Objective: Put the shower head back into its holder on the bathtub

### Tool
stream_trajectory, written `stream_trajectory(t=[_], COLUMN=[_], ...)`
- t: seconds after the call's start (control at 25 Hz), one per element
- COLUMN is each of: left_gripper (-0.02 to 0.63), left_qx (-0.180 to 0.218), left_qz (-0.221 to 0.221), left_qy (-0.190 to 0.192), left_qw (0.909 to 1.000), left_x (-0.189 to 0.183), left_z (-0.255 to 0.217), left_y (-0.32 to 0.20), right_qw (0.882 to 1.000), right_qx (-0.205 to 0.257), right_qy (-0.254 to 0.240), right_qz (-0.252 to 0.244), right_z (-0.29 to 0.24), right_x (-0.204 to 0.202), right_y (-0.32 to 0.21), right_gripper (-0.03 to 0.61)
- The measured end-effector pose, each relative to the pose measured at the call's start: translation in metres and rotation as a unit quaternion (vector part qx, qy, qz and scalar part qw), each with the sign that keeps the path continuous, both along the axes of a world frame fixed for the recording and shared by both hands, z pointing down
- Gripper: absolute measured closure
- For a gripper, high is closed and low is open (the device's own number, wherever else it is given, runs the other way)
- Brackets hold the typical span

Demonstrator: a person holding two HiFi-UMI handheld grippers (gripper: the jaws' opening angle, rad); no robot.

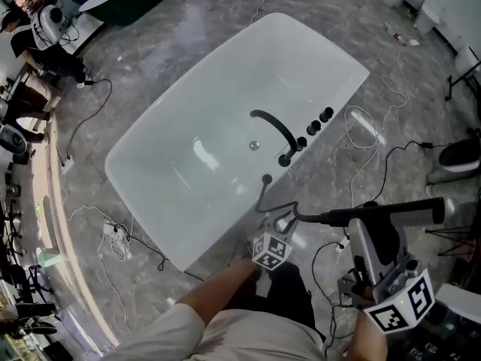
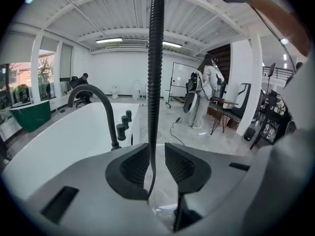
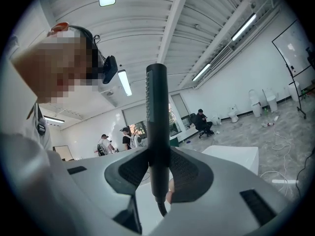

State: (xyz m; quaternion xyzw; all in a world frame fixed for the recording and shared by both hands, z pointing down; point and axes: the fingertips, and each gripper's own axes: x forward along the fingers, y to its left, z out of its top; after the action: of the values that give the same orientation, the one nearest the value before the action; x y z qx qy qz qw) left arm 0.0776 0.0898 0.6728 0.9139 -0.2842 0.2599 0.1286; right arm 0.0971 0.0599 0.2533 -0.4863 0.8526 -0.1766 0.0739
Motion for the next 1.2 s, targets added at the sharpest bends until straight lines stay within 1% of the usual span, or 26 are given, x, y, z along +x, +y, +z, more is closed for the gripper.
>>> stream_trajectory(t=[0.12, 0.24, 0.48, 0.6, 0.68, 0.8, 0.88, 1.08, 1.2], left_gripper=[0.531, 0.531, 0.531, 0.531, 0.529, 0.52, 0.52, 0.52, 0.52], left_qx=[0.002, 0.01, 0.018, 0.025, 0.03, 0.04, 0.041, 0.029, 0.023], left_qz=[-0.005, 0.005, 0.034, 0.017, 0.008, 0.016, 0.021, 0.034, 0.034], left_qy=[0.002, -0.003, -0.031, -0.024, -0.014, -0.008, -0.014, -0.042, -0.054], left_qw=[1.0, 0.9999, 0.9988, 0.9993, 0.9994, 0.999, 0.9989, 0.9981, 0.9977], left_x=[0.007, 0.016, 0.013, 0.011, 0.015, 0.025, 0.03, 0.04, 0.044], left_z=[0.006, 0.01, 0.029, 0.027, 0.022, 0.02, 0.026, 0.055, 0.073], left_y=[-0.009, -0.017, -0.014, -0.017, -0.022, -0.028, -0.031, -0.03, -0.035], right_qw=[1.0, 1.0, 1.0, 1.0, 1.0, 0.999, 0.999, 0.998, 0.997], right_qx=[-0.003, -0.002, 0.002, 0.002, -0.002, -0.002, 0.001, 0.008, 0.012], right_qy=[-0.006, -0.008, -0.014, -0.021, -0.026, -0.035, -0.038, -0.061, -0.072], right_qz=[0.0, 0.002, 0.012, 0.01, 0.008, 0.005, 0.005, 0.003, 0.001], right_z=[0.003, 0.002, -0.001, 0.005, 0.009, 0.009, 0.006, -0.007, -0.012], right_x=[0.005, 0.01, 0.014, 0.016, 0.018, 0.02, 0.022, 0.036, 0.043], right_y=[-0.001, -0.003, -0.002, -0.003, -0.003, -0.002, 0.0, 0.009, 0.013], right_gripper=[0.44, 0.44, 0.44, 0.44, 0.44, 0.44, 0.44, 0.44, 0.44])
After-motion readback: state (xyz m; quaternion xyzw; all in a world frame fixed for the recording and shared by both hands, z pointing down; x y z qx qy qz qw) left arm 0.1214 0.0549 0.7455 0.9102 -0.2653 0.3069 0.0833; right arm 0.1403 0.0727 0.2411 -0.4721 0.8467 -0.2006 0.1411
